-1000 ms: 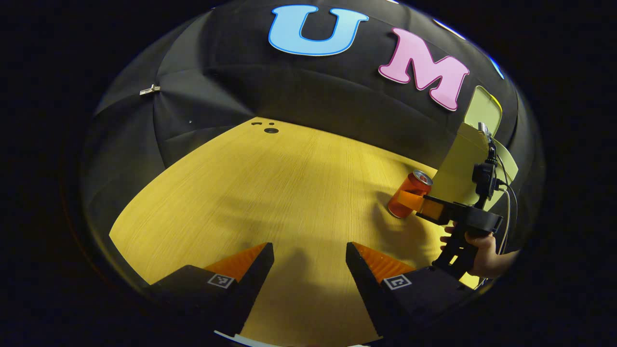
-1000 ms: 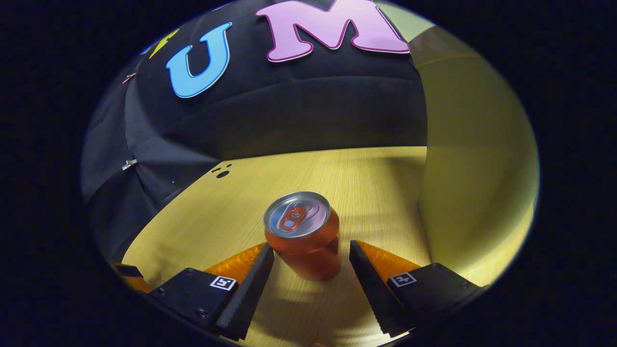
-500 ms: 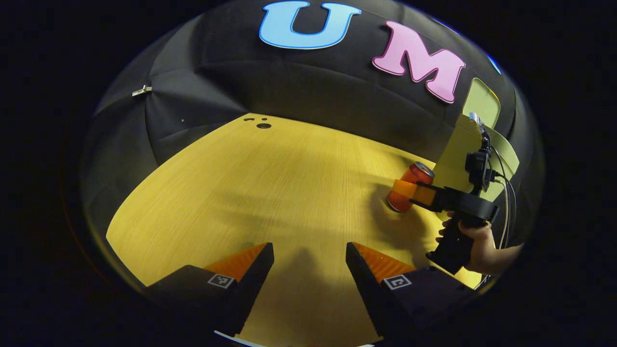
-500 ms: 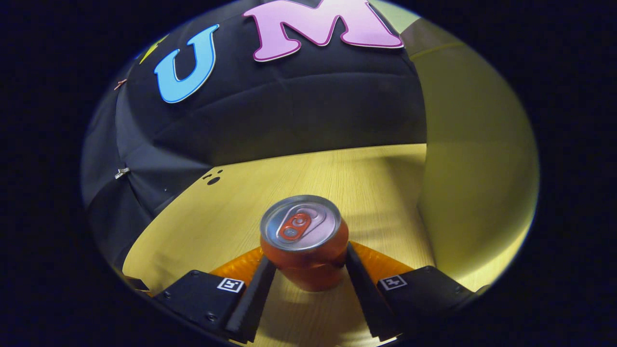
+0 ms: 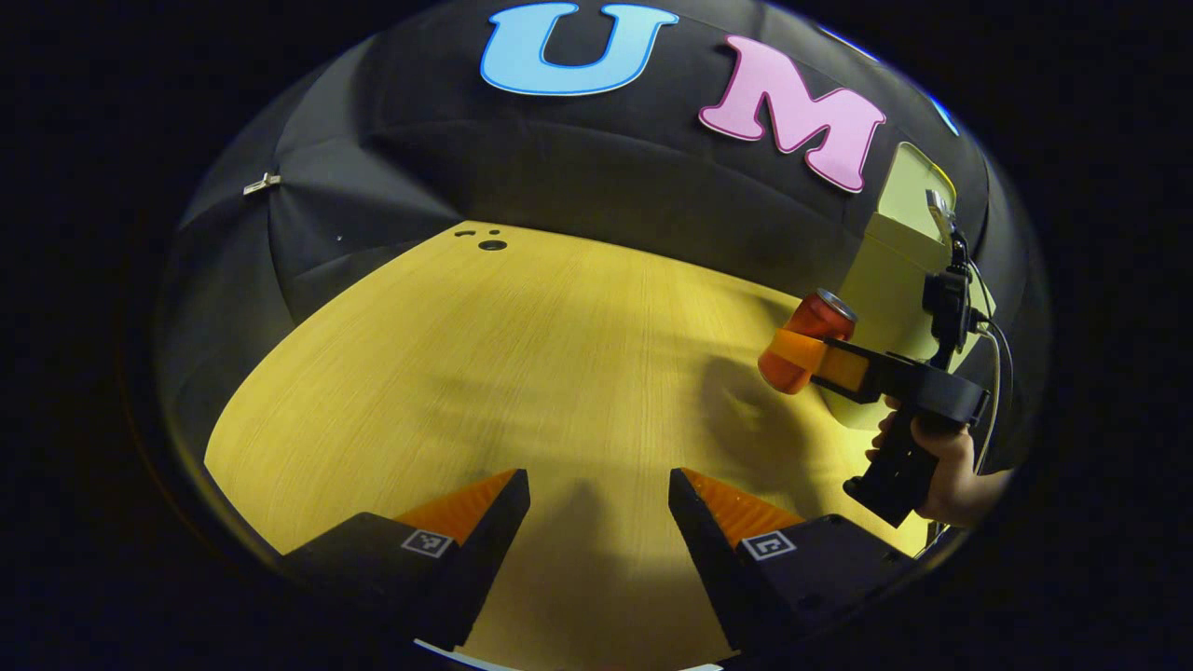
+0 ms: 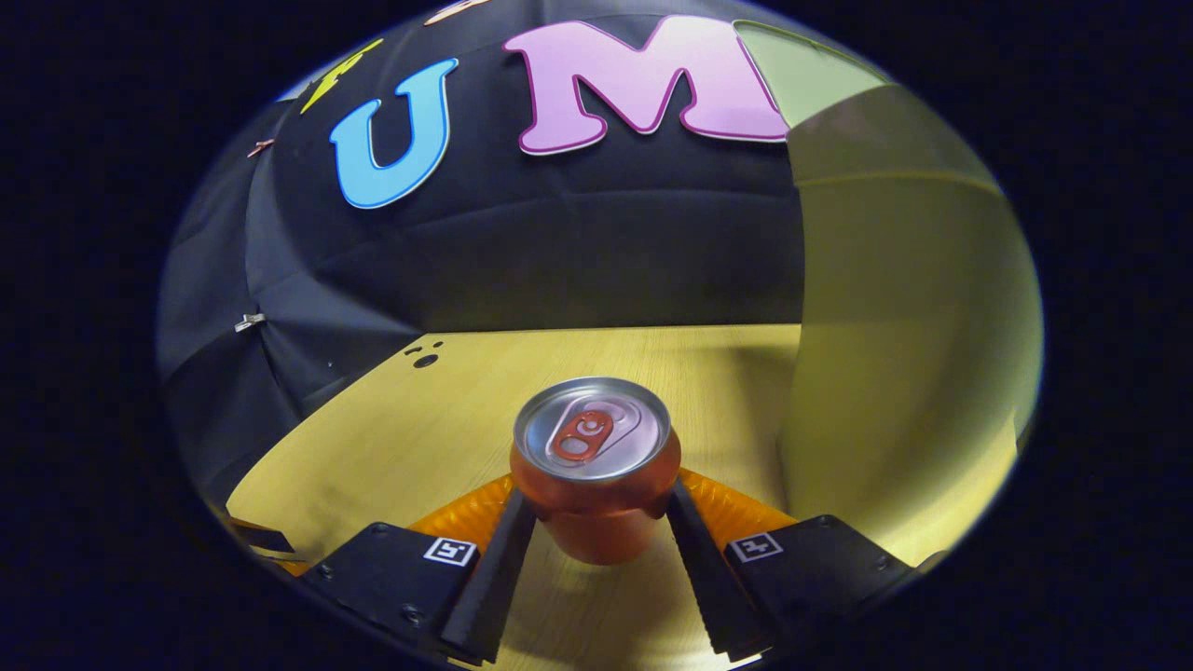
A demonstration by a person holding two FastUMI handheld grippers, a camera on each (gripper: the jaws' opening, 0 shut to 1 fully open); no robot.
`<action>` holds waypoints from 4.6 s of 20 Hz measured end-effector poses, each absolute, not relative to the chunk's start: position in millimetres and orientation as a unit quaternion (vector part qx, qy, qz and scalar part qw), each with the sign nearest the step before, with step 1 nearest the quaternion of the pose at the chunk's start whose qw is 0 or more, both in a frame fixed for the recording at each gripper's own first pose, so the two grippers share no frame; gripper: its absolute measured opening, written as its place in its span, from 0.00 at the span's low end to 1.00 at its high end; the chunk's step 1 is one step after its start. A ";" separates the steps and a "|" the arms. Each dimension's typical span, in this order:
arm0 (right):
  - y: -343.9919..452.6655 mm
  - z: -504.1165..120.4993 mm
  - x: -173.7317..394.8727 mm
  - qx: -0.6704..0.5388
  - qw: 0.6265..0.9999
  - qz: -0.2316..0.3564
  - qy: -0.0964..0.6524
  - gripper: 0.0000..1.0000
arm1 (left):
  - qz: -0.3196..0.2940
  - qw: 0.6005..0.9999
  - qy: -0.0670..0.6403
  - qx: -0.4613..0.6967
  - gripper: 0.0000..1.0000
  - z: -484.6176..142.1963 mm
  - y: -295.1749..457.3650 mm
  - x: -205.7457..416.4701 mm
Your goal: Press the lid of the desktop garbage bin to open it, pick up the crumpled paper on the desktop and throw it into the bin, then pick up the pop can on the desktop and drop it into the bin, and finally close the garbage bin lid.
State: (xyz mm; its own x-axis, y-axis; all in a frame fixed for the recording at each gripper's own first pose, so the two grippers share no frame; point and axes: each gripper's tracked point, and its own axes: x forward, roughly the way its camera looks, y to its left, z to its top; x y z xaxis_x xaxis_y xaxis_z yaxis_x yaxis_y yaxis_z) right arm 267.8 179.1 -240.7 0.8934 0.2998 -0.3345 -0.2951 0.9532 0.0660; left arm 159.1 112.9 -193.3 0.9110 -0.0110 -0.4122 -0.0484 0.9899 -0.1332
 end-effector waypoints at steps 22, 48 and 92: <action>86.4 -5.1 201.3 -0.060 0.975 0.212 0.009 0.83 | -0.051 0.979 0.194 -0.026 0.96 -134.6 -12.6 141.3; -31.2 7.2 294.2 0.003 0.982 0.185 0.043 0.83 | 0.054 0.983 0.163 -0.061 0.96 -111.1 -70.0 139.9; -32.9 173.3 410.0 0.041 0.997 0.023 0.055 0.98 | 0.071 0.981 0.142 -0.111 0.96 -110.0 54.7 105.1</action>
State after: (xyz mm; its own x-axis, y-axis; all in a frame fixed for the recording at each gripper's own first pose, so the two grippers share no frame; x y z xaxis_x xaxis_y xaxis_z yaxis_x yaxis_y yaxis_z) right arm 410.0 -32.9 173.3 0.9930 0.0506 -0.1071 -0.0417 0.9956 0.0838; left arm 105.1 54.7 -110.0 0.9499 0.1073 -0.2935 -0.1702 0.9653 -0.1980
